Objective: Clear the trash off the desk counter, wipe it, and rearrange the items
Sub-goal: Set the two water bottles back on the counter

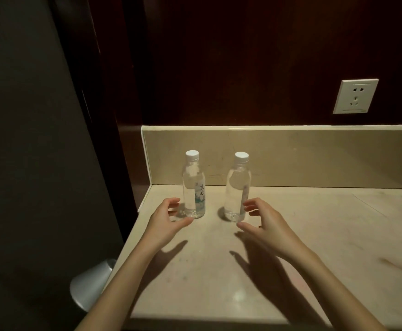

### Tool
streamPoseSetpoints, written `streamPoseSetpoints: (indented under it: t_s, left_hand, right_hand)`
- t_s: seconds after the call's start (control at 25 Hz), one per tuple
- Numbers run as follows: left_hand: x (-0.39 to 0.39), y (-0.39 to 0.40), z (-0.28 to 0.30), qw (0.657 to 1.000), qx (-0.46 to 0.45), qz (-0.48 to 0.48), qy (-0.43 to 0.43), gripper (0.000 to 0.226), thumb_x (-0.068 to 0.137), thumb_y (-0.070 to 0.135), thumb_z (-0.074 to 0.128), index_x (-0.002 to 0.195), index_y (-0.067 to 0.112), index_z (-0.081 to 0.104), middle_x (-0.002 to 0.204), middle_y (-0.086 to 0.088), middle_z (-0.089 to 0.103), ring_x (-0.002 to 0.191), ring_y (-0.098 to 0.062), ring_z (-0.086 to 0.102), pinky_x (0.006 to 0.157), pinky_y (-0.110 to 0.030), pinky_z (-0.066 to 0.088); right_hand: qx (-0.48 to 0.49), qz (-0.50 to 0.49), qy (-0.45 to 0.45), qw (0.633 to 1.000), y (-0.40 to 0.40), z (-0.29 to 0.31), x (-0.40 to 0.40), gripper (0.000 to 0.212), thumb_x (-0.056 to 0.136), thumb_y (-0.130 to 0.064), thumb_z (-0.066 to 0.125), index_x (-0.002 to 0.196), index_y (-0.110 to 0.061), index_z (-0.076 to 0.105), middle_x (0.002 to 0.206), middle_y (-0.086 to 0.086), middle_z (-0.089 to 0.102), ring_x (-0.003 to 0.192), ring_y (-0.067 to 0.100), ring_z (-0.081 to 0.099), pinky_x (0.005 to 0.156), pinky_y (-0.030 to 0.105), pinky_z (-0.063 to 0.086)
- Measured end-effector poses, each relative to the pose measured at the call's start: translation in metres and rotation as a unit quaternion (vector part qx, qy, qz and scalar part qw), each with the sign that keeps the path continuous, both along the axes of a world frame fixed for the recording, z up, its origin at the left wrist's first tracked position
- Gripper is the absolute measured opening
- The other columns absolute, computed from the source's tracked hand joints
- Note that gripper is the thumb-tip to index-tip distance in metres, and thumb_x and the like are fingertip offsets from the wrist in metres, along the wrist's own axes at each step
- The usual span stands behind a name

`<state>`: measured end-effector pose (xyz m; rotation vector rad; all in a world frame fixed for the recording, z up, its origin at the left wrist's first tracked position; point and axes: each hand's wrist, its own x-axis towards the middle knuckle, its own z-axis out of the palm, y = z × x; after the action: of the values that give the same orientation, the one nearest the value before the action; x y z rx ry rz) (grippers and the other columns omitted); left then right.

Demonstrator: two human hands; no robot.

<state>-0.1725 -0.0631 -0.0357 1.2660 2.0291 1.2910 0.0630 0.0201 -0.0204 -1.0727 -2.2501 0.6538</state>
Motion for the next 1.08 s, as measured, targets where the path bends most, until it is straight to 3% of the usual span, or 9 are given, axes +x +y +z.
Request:
streamPoseSetpoints:
  t_s: [0.16, 0.4, 0.76, 1.08]
  left_hand:
    - [0.021, -0.062, 0.009, 0.990, -0.058, -0.003, 0.128, 0.044, 0.078, 0.029, 0.077, 0.117, 0.021, 0.060, 0.115, 0.007, 0.062, 0.110, -0.012, 0.056, 0.093, -0.029, 0.045]
    - [0.036, -0.187, 0.023, 0.944, -0.166, 0.019, 0.285, 0.041, 0.082, 0.035, 0.071, 0.120, 0.030, 0.058, 0.120, 0.012, 0.058, 0.102, -0.007, 0.057, 0.086, -0.029, 0.049]
    - [-0.018, -0.345, -0.007, 0.888, -0.265, 0.080, 0.366, 0.045, 0.084, 0.035, 0.069, 0.126, 0.027, 0.054, 0.123, 0.006, 0.058, 0.113, -0.014, 0.054, 0.088, -0.031, 0.049]
    - [-0.137, -0.457, -0.055, 0.857, -0.348, 0.065, 0.375, 0.043, 0.087, 0.030, 0.067, 0.127, 0.023, 0.053, 0.121, 0.002, 0.057, 0.113, -0.017, 0.053, 0.087, -0.031, 0.046]
  right_hand:
    - [0.053, 0.055, -0.097, 0.992, -0.051, 0.003, 0.014, 0.045, 0.085, -0.036, 0.066, 0.124, -0.022, 0.048, 0.124, -0.004, 0.054, 0.112, 0.010, 0.052, 0.091, 0.026, 0.042]
    - [0.097, 0.126, -0.196, 0.968, -0.141, 0.009, 0.004, 0.044, 0.090, -0.037, 0.059, 0.129, -0.024, 0.043, 0.128, -0.004, 0.051, 0.114, 0.017, 0.052, 0.089, 0.034, 0.047]
    - [0.129, 0.251, -0.259, 0.924, -0.271, -0.014, -0.088, 0.047, 0.084, -0.034, 0.065, 0.123, -0.018, 0.044, 0.121, 0.002, 0.051, 0.112, 0.025, 0.053, 0.081, 0.041, 0.050]
    - [0.078, 0.273, -0.277, 0.918, -0.383, -0.063, -0.219, 0.047, 0.088, -0.033, 0.063, 0.128, -0.022, 0.040, 0.126, -0.002, 0.048, 0.114, 0.020, 0.052, 0.077, 0.033, 0.051]
